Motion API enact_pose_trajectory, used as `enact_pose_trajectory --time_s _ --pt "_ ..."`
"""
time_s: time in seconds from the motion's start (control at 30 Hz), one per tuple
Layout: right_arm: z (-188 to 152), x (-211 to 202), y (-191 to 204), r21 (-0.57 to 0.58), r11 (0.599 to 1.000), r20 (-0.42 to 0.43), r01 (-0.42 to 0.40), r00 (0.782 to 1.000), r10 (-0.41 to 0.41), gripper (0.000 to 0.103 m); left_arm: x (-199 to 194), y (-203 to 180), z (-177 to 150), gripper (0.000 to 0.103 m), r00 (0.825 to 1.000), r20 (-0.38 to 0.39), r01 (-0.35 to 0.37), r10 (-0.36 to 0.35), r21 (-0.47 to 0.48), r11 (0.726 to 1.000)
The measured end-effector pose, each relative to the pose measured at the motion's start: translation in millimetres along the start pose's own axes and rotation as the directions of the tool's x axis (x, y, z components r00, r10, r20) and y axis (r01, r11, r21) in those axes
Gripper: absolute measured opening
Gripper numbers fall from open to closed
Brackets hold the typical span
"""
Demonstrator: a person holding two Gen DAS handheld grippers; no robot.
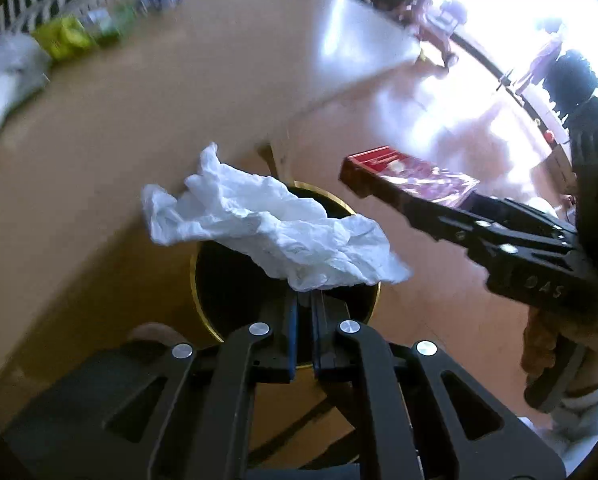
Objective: Collect trash
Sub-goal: 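Carry the tissue and red box over the black trash bin with both tools, then open both tools to drop the tissue and box into the bin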
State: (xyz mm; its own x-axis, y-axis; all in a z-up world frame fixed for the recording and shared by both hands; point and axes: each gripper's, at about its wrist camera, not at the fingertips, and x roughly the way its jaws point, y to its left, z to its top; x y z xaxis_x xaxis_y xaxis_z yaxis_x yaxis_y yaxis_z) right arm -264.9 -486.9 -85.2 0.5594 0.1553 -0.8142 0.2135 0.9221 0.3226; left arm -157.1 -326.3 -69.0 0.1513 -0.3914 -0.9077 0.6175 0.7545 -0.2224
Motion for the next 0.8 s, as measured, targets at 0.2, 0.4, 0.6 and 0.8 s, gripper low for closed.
enact_pose_trajectory --time_s 0.2,0.4,0.6,0.8 --pt "-9 53 -8 0.009 1.000 -0.119 0.006 0.993 -0.005 0.061 49 7 -5 0.004 0.997 -0.078 0.009 -0.012 -0.034 0.999" --pt "-11 98 -11 0.047 0.999 -0.205 0.020 0.979 -0.010 0.061 88 21 -3 0.004 0.991 -0.132 0.026 -0.034 -0.061 0.998" --pt "-14 120 -12 0.068 0.997 -0.250 0.032 0.968 -0.014 0.061 101 30 -5 0.004 0.984 -0.164 0.049 -0.062 -0.086 0.995" --pt "-12 118 -17 0.132 0.991 -0.262 0.021 0.965 0.014 0.062 104 22 -3 0.005 0.983 -0.171 0.053 -0.066 -0.081 0.995"
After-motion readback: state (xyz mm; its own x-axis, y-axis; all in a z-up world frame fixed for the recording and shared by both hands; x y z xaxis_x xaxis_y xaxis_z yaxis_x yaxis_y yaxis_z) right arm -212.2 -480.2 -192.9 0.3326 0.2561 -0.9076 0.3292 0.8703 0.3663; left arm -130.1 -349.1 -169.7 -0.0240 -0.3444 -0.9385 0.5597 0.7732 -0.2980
